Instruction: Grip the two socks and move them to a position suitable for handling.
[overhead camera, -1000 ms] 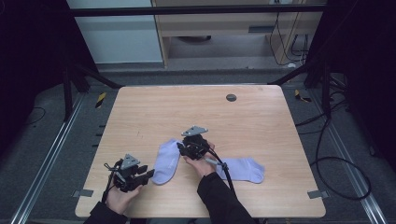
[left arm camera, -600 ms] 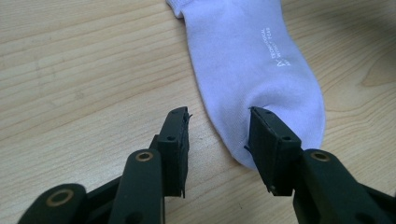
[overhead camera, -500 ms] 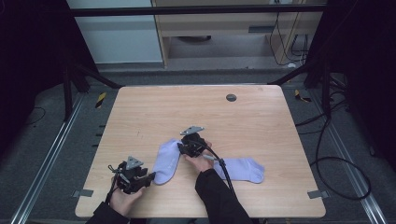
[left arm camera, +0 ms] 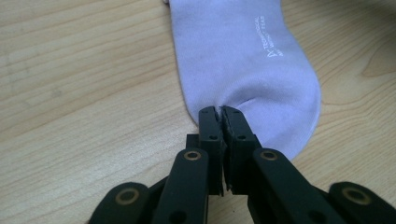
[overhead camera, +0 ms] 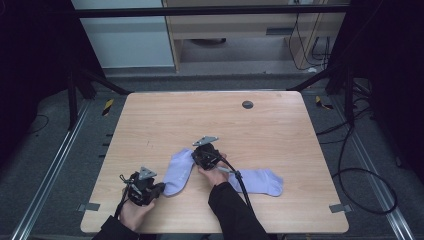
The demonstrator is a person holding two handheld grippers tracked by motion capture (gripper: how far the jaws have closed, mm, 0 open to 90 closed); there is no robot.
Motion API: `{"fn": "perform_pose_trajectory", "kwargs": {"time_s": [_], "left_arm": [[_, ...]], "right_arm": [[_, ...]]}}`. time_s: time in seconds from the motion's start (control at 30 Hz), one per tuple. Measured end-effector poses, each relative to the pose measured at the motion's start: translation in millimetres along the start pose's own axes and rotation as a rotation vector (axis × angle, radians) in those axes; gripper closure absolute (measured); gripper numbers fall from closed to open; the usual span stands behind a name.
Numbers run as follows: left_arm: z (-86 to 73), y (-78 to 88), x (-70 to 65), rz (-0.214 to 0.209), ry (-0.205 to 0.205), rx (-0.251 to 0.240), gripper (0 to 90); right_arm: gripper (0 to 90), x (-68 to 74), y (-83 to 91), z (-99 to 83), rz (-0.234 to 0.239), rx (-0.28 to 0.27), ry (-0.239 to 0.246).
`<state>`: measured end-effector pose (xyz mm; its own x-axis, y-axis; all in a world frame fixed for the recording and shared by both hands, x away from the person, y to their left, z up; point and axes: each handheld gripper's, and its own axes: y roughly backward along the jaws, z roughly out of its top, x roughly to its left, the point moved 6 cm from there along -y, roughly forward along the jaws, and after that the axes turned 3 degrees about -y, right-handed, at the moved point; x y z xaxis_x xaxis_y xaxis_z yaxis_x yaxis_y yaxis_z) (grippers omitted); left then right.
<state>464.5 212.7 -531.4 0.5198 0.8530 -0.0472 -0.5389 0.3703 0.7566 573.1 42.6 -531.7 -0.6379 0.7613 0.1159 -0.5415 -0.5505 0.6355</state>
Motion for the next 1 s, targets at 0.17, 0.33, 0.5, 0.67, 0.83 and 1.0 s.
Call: {"fn": "perform_pose_trajectory", "kwargs": {"time_s": [0.17,0.33,0.5,0.67,0.83,1.0], "left_arm": [[11.1,8.1,12.5,0.036,0.001,-0.043,86.7],[21.6,3.0,24.7,0.065,-0.02,-0.045,86.6],[29.4,-10.8,26.5,0.089,-0.069,-0.006,86.6],[30.2,-15.1,24.3,0.09,-0.088,0.01,85.3],[28.7,-9.2,31.1,0.101,-0.059,-0.007,75.2],[30.4,1.9,39.0,0.098,-0.006,-0.057,68.6]], "right_arm": [[88.2,6.3,27.4,3.6,0.019,-0.055,0.013],[87.9,11.7,51.2,-9.9,0.008,-0.059,0.01],[87.5,14.5,59.1,-32.1,0.0,-0.009,0.004],[86.8,19.0,62.3,-47.6,0.0,0.03,0.003],[78.1,22.4,64.6,-56.6,0.001,0.067,-0.006],[70.9,15.0,83.6,-47.9,0.006,0.002,-0.018]]}}
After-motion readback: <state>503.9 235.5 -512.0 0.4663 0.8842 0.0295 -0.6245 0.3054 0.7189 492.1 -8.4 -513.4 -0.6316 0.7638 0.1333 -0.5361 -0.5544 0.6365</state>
